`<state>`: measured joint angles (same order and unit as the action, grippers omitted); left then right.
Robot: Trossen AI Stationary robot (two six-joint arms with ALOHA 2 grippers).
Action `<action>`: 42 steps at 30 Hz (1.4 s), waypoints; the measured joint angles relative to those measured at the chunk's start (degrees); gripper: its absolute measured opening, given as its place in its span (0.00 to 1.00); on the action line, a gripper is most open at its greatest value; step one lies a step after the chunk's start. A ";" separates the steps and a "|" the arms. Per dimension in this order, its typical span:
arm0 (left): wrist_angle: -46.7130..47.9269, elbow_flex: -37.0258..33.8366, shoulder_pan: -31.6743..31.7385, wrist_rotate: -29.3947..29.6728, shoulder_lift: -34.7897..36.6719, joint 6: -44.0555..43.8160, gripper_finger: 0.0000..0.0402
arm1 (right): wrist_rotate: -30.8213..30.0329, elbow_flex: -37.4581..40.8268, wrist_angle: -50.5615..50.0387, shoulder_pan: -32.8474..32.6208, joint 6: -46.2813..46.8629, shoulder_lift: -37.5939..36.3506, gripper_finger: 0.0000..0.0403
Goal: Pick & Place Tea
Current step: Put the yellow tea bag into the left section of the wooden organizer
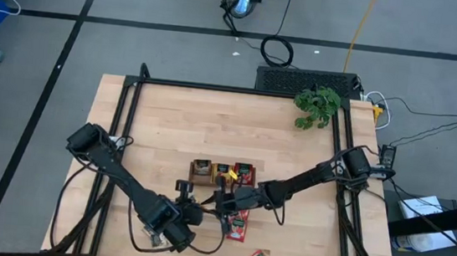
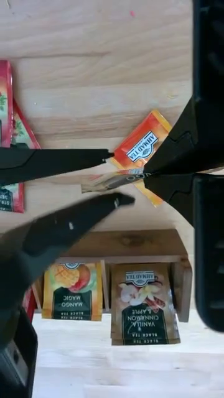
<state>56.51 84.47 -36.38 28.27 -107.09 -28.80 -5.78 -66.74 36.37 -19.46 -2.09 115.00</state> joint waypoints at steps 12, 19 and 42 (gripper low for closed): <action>-3.54 0.07 0.04 -0.20 0.00 1.88 0.07 | 3.15 -0.07 -2.12 0.67 -0.57 -0.04 0.00; 6.31 2.26 -1.67 -3.27 0.00 -3.76 0.27 | 3.10 -0.04 -2.92 0.81 -1.11 -0.04 0.00; -4.19 -18.29 -22.16 29.29 42.32 5.37 0.18 | 6.09 0.00 -8.19 1.04 -4.35 -4.60 0.00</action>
<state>52.32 66.18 -58.54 57.56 -64.77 -23.42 0.32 -66.74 28.19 -18.43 -6.44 110.40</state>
